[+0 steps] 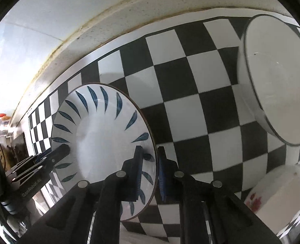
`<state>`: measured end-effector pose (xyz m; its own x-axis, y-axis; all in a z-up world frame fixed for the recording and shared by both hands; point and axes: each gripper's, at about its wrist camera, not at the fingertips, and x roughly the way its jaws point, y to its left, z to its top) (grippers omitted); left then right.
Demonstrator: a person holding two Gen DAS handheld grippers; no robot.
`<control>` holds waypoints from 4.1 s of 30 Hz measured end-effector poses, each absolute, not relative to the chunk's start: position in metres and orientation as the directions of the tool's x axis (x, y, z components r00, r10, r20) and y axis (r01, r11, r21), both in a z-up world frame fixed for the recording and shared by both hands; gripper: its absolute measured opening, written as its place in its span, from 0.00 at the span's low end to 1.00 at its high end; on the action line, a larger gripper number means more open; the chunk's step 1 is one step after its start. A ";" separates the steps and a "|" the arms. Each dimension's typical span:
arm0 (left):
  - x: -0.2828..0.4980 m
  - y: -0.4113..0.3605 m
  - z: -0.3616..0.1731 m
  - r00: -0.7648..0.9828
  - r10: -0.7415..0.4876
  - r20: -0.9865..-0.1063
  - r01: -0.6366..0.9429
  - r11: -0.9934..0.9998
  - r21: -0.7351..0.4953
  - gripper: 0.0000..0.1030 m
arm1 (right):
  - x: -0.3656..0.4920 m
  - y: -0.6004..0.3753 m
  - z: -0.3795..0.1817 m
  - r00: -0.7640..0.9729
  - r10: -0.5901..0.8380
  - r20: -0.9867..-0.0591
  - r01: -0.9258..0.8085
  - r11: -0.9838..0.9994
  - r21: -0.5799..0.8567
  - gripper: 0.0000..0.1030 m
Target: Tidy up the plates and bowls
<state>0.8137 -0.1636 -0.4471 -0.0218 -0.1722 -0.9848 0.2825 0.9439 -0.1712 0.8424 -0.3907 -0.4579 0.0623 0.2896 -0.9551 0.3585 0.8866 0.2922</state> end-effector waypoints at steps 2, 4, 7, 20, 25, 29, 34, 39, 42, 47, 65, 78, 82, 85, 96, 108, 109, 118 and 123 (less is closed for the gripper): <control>0.807 -0.163 -0.438 -0.010 -0.183 -0.983 0.282 0.943 -0.179 0.19 | 0.836 -0.389 -0.450 0.072 0.290 -0.954 0.347 0.890 0.297 0.15; 0.801 -0.161 -0.429 -0.003 -0.192 -0.981 0.283 0.941 -0.185 0.19 | 0.830 -0.390 -0.443 0.082 0.295 -0.952 0.343 0.889 0.305 0.15; 0.789 -0.159 -0.413 0.013 -0.200 -0.980 0.290 0.938 -0.187 0.19 | 0.818 -0.388 -0.427 0.106 0.295 -0.950 0.327 0.891 0.313 0.14; 0.713 -0.135 -0.353 0.053 -0.248 -0.967 0.341 0.915 -0.216 0.19 | 0.728 -0.373 -0.357 0.187 0.302 -0.935 0.240 0.909 0.342 0.13; 0.683 -0.143 -0.342 0.065 -0.249 -0.966 0.354 0.911 -0.211 0.19 | 0.689 -0.372 -0.339 0.204 0.315 -0.927 0.212 0.910 0.356 0.12; 0.662 -0.138 -0.342 0.062 -0.245 -0.967 0.353 0.912 -0.209 0.19 | 0.657 -0.365 -0.336 0.210 0.319 -0.924 0.202 0.911 0.360 0.12; 0.632 -0.138 -0.351 0.045 -0.233 -0.971 0.359 0.911 -0.202 0.19 | 0.630 -0.365 -0.345 0.192 0.326 -0.926 0.198 0.911 0.362 0.12; 0.612 -0.135 -0.367 0.007 -0.206 -0.979 0.355 0.915 -0.190 0.19 | 0.606 -0.363 -0.368 0.147 0.322 -0.935 0.201 0.916 0.347 0.12; 0.601 -0.134 -0.379 -0.016 -0.184 -0.983 0.361 0.916 -0.178 0.19 | 0.596 -0.362 -0.384 0.117 0.324 -0.939 0.206 0.917 0.342 0.12; 0.595 -0.140 -0.404 -0.065 -0.152 -0.986 0.365 0.916 -0.165 0.20 | 0.589 -0.364 -0.409 0.075 0.320 -0.944 0.223 0.918 0.329 0.12; 0.601 -0.169 -0.434 -0.111 -0.060 -0.992 0.359 0.928 -0.096 0.20 | 0.597 -0.359 -0.439 0.002 0.293 -0.956 0.223 0.932 0.286 0.12; 0.604 -0.163 -0.423 -0.102 -0.048 -0.994 0.354 0.932 -0.082 0.21 | 0.599 -0.354 -0.440 -0.048 0.297 -0.954 0.245 0.929 0.277 0.13; 0.599 -0.159 -0.415 -0.088 -0.049 -0.995 0.355 0.932 -0.078 0.21 | 0.599 -0.350 -0.435 -0.047 0.268 -0.962 0.236 0.939 0.250 0.13; 0.596 -0.156 -0.402 -0.060 -0.050 -0.997 0.357 0.932 -0.068 0.21 | 0.598 -0.345 -0.430 -0.038 0.239 -0.970 0.226 0.948 0.225 0.13; 0.589 -0.152 -0.342 0.084 -0.059 -0.995 0.372 0.928 -0.023 0.22 | 0.583 -0.318 -0.364 0.086 0.180 -0.980 0.207 0.959 0.194 0.29; 0.583 -0.153 -0.276 0.214 -0.100 -0.972 0.374 0.927 -0.013 0.82 | 0.563 -0.322 -0.288 0.184 0.083 -0.979 0.224 0.967 0.124 0.81; 0.582 -0.153 -0.272 0.221 -0.102 -0.970 0.377 0.926 -0.012 0.82 | 0.561 -0.322 -0.282 0.189 0.070 -0.979 0.223 0.968 0.112 0.81; 0.565 -0.148 -0.228 0.173 -0.094 -0.980 0.345 0.938 -0.029 0.82 | 0.535 -0.323 -0.226 0.236 0.071 -0.969 0.236 0.963 0.128 0.81; 0.552 -0.145 -0.202 0.164 -0.111 -0.980 0.349 0.936 -0.047 0.82 | 0.522 -0.321 -0.186 0.291 0.035 -0.956 0.227 0.968 0.104 0.81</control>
